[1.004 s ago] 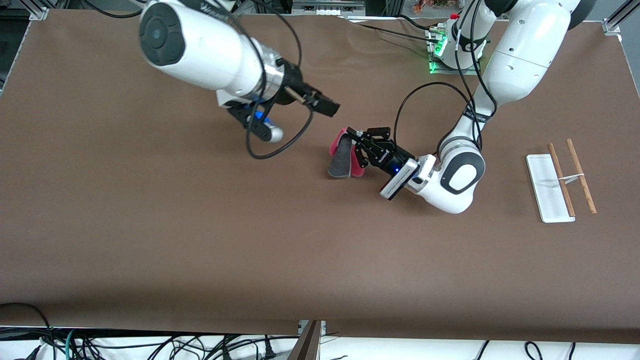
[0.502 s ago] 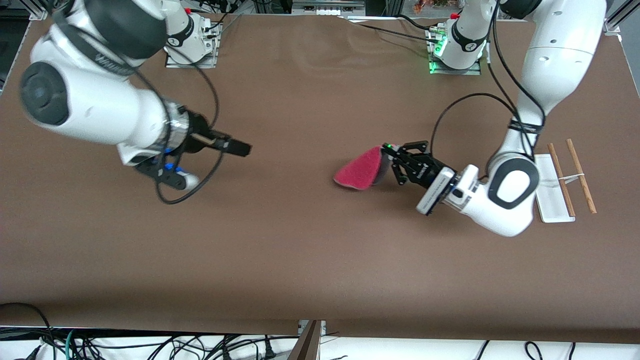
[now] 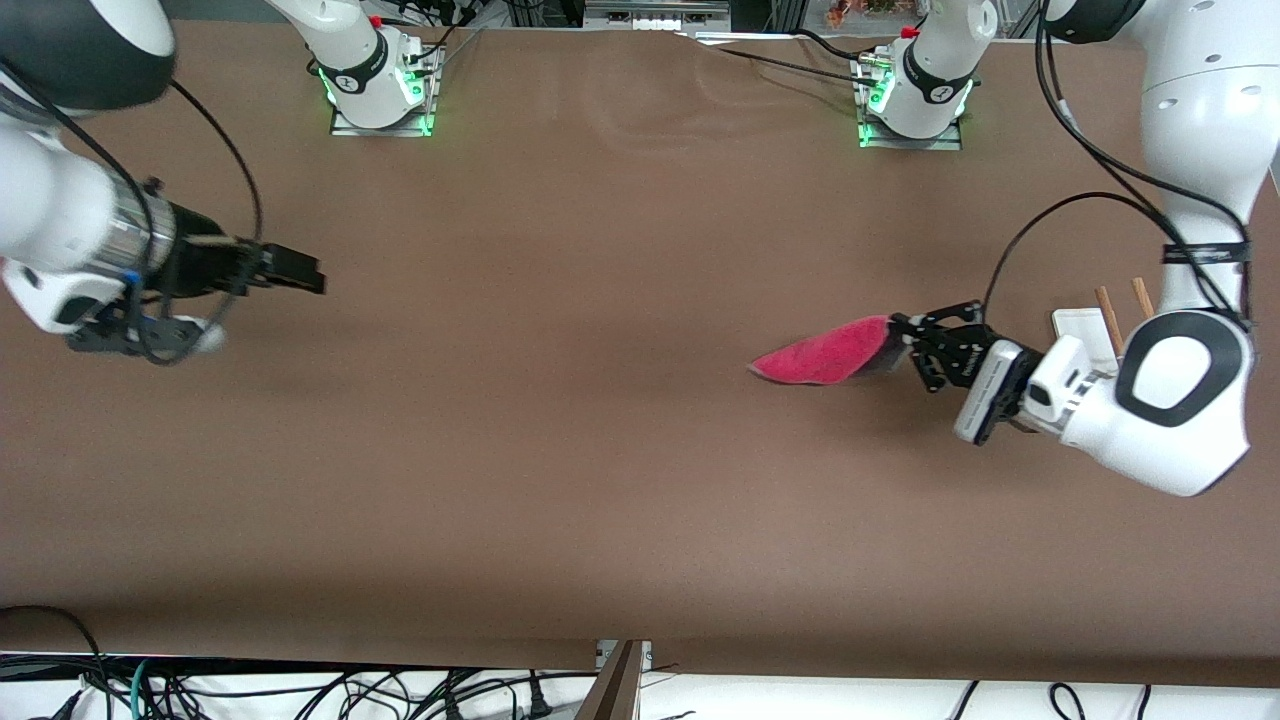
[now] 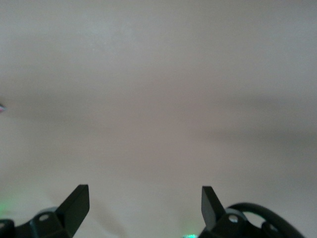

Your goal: Pass towel and hang on rack

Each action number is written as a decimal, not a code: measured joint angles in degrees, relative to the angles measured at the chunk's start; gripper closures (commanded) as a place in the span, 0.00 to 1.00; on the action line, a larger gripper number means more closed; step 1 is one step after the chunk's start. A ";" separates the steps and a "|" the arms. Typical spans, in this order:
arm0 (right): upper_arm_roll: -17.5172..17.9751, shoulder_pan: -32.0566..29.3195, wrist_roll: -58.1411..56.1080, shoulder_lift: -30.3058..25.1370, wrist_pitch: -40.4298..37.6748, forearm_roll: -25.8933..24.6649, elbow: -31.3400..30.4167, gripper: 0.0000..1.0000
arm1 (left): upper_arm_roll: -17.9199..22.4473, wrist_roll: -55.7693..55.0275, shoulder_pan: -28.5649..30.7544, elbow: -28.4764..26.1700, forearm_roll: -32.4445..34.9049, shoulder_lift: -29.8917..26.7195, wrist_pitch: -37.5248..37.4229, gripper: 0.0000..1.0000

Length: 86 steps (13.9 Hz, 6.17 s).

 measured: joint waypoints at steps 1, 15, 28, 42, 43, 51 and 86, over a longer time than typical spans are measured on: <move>-1.50 -0.06 -2.37 -3.12 1.10 -0.58 -3.62 0.00 | 0.19 -0.06 1.04 1.64 3.33 -0.01 -1.35 1.00; -2.07 0.21 -5.11 -8.82 3.88 -6.19 -10.65 0.00 | 18.91 -0.70 9.82 11.48 14.54 -0.33 -1.32 1.00; -2.40 0.10 -5.11 -8.20 4.61 -8.11 -9.52 0.00 | 25.60 6.84 12.66 10.74 22.46 1.11 15.41 1.00; -2.44 0.10 -5.10 -8.20 4.75 -8.13 -9.52 0.00 | 25.66 9.51 16.22 10.11 22.53 8.15 22.61 0.00; -2.44 0.10 -5.10 -8.20 4.75 -8.13 -9.52 0.00 | 25.66 9.79 16.45 10.00 22.53 8.34 23.04 0.00; -2.44 0.10 -5.10 -8.20 4.75 -8.13 -9.51 0.00 | 24.43 10.59 14.83 11.76 22.51 3.73 24.14 0.00; -2.39 0.15 -5.10 -8.20 5.09 -8.13 -9.47 0.00 | 9.78 -71.85 -9.75 -31.01 35.40 -46.51 32.76 0.00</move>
